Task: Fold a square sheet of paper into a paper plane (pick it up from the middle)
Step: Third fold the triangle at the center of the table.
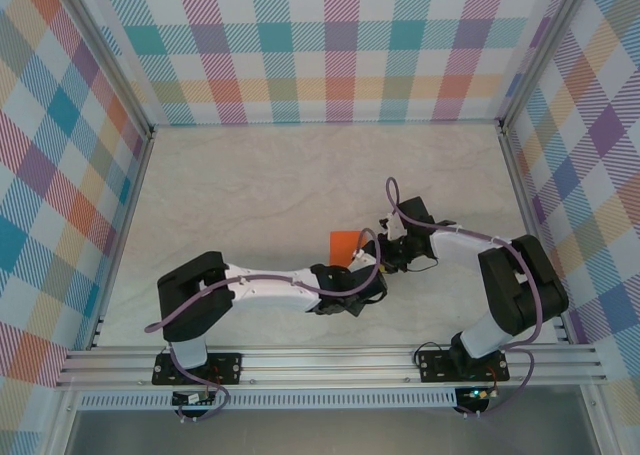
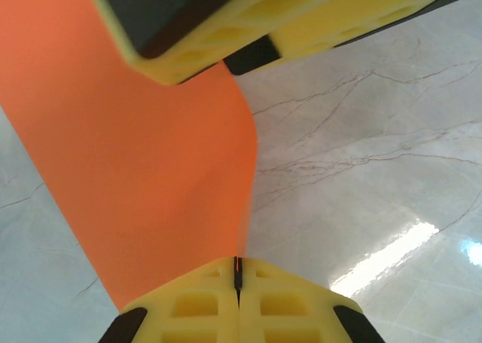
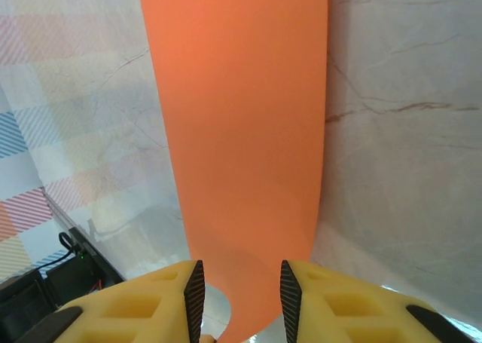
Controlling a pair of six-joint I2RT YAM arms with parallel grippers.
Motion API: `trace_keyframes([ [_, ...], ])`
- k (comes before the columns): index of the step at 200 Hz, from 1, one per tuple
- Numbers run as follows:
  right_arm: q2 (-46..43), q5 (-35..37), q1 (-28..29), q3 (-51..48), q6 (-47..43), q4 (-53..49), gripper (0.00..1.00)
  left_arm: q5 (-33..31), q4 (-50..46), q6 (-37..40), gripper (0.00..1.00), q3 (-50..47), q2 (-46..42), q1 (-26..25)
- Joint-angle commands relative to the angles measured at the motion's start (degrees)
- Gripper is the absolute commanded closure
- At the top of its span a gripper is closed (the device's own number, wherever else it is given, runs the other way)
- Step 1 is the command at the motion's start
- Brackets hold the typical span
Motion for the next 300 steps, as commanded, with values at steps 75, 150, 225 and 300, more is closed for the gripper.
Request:
trace_keyframes([
  [75,1.8,4.4,0.5,9.1,-2.6,-5.0,0.81,20.8,10.5,3.2,1.00,-8.9,-8.6,9.6],
  [150,16.4,6.2,3.5,20.4,-6.7,-10.3,0.83,28.9,12.4,4.8,1.00,-10.2,-8.6,15.6],
  [225,21.5,12.5,4.5,23.1,-8.6,-13.9,0.82,32.8,11.7,7.2,1.00,-9.9,-7.3,20.6],
  [300,21.5,12.4,5.4,24.9,-9.0,-15.4,0.80,35.1,10.0,11.0,1.00,-8.2,-4.5,23.2],
])
